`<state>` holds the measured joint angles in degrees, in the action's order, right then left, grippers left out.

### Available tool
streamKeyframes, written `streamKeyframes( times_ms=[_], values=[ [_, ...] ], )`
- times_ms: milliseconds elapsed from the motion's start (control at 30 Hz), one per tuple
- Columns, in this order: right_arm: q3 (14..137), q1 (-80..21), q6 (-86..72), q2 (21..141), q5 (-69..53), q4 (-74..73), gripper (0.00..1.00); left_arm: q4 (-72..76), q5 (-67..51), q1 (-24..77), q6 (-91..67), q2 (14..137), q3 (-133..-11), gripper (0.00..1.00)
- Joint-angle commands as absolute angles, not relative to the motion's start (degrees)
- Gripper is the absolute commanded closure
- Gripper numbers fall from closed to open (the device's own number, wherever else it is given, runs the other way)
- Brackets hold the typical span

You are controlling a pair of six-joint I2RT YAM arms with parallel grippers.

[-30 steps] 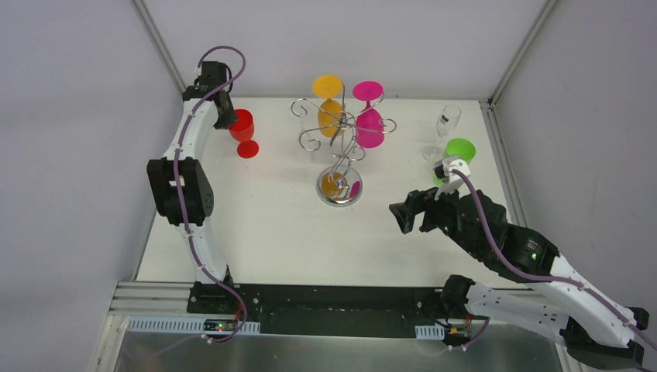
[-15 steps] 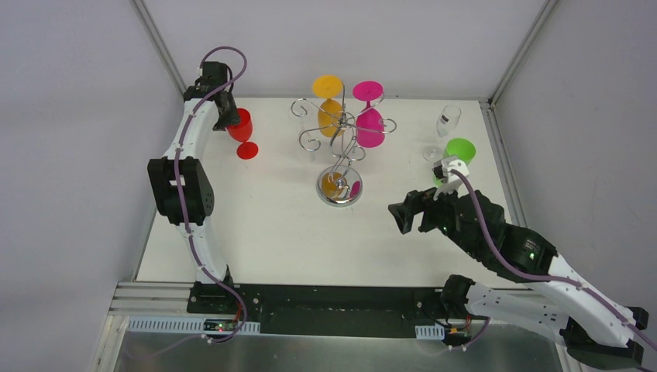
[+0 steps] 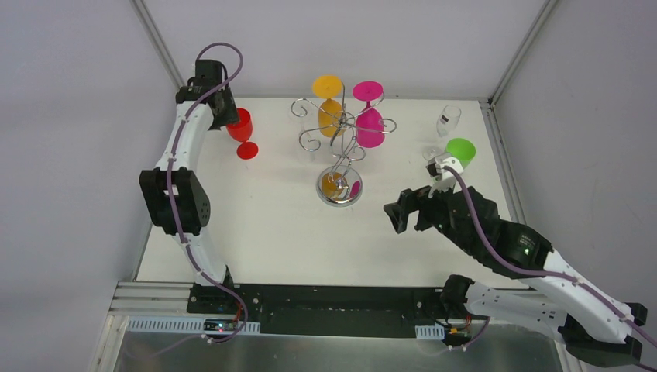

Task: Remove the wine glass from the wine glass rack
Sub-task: Place the wine glass at the center of the board, then pick up the wine glass from the wine rack.

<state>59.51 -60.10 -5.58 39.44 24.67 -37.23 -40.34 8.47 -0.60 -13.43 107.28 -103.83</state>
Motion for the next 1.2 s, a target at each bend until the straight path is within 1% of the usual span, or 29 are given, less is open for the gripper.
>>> streamKeyframes(
  times_ms=[0, 133, 267, 567, 867, 1000, 1167],
  values=[
    [62.8, -59.9, -6.3, 39.5, 25.7, -36.7, 0.05, -42.7, 6.0, -0.8, -13.0, 101.3, -103.5, 0.52],
    [63.6, -59.9, -7.8, 39.8, 27.6, -37.1, 0.03, -44.1, 2.8, -0.8, -14.7, 98.9, -103.1, 0.52],
    [63.3, -59.9, -7.9, 39.1, 26.7, -37.2, 0.01, -44.2, -2.4, -0.9, -17.0, 95.6, -98.8, 0.53],
    [62.4, -59.9, -8.5, 38.1, 26.1, -38.2, 0.01, -43.6, -13.8, -0.9, -21.4, 87.3, -90.7, 0.55],
    [62.5, -59.9, -9.9, 40.5, 25.7, -38.1, 0.01, -42.9, -26.8, -0.9, -25.9, 79.3, -87.3, 0.54],
    [62.3, -59.9, -10.4, 41.4, 25.5, -37.3, 0.01, -41.1, -31.5, -0.9, -29.4, 75.0, -86.0, 0.53],
    [61.3, -59.9, -10.7, 41.9, 25.1, -36.1, 0.01, -32.9, -39.1, -0.8, -39.2, 70.2, -82.5, 0.52]
  ],
)
